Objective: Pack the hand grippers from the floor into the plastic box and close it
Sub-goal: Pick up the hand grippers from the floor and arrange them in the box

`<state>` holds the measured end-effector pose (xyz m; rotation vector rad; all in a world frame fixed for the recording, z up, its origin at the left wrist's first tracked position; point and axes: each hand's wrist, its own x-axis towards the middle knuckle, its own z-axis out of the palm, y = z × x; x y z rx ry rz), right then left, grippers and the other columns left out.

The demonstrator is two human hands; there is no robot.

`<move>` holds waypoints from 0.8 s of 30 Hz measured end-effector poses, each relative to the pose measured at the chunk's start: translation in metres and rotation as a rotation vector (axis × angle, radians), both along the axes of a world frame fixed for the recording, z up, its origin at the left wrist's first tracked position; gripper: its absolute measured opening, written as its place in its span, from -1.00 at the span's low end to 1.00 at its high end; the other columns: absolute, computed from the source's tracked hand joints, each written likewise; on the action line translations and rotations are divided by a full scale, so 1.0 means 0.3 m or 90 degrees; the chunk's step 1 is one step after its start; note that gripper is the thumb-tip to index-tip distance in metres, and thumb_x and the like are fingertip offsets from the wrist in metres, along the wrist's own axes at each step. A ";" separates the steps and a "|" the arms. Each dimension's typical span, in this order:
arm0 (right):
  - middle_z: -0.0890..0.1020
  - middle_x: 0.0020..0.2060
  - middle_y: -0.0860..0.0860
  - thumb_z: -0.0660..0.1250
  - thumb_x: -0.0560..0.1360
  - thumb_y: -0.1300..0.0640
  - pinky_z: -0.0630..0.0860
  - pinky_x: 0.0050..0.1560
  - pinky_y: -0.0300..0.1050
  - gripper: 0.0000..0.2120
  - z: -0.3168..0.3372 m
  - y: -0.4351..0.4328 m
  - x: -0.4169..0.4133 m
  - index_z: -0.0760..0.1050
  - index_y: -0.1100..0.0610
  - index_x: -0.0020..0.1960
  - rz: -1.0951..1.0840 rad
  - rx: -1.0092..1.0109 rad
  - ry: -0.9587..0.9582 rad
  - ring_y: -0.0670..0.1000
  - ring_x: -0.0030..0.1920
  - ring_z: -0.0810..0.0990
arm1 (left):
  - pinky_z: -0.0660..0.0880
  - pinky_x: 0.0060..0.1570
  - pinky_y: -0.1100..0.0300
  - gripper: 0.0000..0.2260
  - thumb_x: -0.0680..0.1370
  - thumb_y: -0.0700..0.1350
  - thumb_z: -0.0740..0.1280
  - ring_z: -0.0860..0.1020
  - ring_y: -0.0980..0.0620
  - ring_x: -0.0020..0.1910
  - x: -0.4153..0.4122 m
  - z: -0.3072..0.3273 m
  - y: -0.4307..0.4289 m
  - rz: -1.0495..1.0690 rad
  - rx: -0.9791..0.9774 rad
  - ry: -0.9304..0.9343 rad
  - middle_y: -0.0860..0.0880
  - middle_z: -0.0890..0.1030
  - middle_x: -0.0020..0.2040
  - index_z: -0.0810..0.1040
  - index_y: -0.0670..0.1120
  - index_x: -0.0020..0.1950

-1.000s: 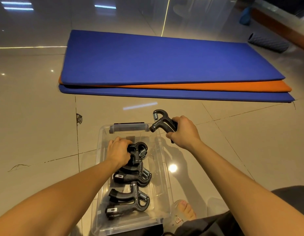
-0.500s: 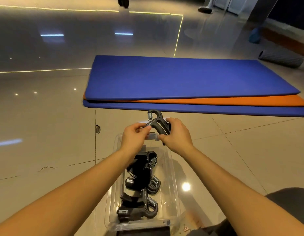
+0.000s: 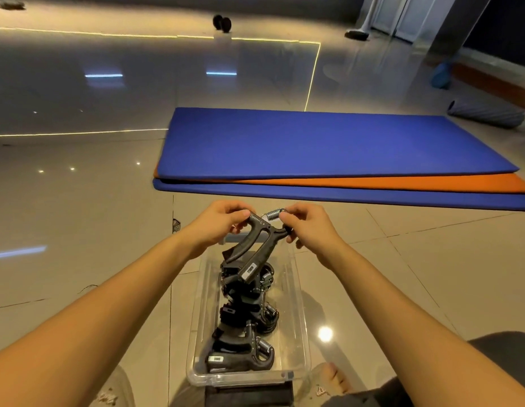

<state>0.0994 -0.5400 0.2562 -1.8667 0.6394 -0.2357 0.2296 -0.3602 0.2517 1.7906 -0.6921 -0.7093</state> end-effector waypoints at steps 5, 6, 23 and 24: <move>0.63 -0.20 0.17 0.30 0.64 0.18 0.64 -0.36 -0.09 -0.88 -0.052 0.001 -0.039 0.54 0.24 0.03 -0.070 0.112 0.045 0.00 -0.44 0.60 | 0.61 -0.04 0.20 -0.62 0.52 0.15 0.44 0.64 0.10 -0.04 -0.082 -0.071 -0.021 0.104 0.035 -0.107 0.05 0.64 -0.02 0.52 0.09 0.29; 0.62 -0.19 0.18 0.30 0.65 0.20 0.65 -0.37 -0.06 -0.88 -0.070 0.001 -0.047 0.52 0.26 0.02 -0.094 0.131 0.056 0.01 -0.46 0.60 | 0.60 -0.05 0.23 -0.51 0.45 0.20 0.49 0.63 0.14 -0.04 -0.102 -0.093 -0.020 0.078 0.061 -0.146 0.08 0.64 0.00 0.49 0.10 0.32; 0.49 0.27 0.08 0.35 0.58 -0.06 0.55 0.08 0.05 -0.52 -0.323 -0.006 -0.124 0.42 0.13 0.42 0.109 -0.408 0.333 0.17 0.17 0.57 | 0.48 0.21 0.12 -0.49 0.40 0.01 0.52 0.47 0.10 0.15 -0.162 -0.429 0.075 -0.203 0.291 -0.352 0.09 0.56 0.14 0.54 0.02 0.33; 0.48 0.28 0.08 0.36 0.57 -0.06 0.55 0.08 0.06 -0.51 -0.331 -0.011 -0.124 0.43 0.14 0.41 0.118 -0.412 0.344 0.18 0.18 0.57 | 0.46 0.23 0.12 -0.47 0.40 0.00 0.52 0.46 0.09 0.19 -0.167 -0.450 0.067 -0.212 0.303 -0.357 0.08 0.56 0.18 0.52 0.01 0.36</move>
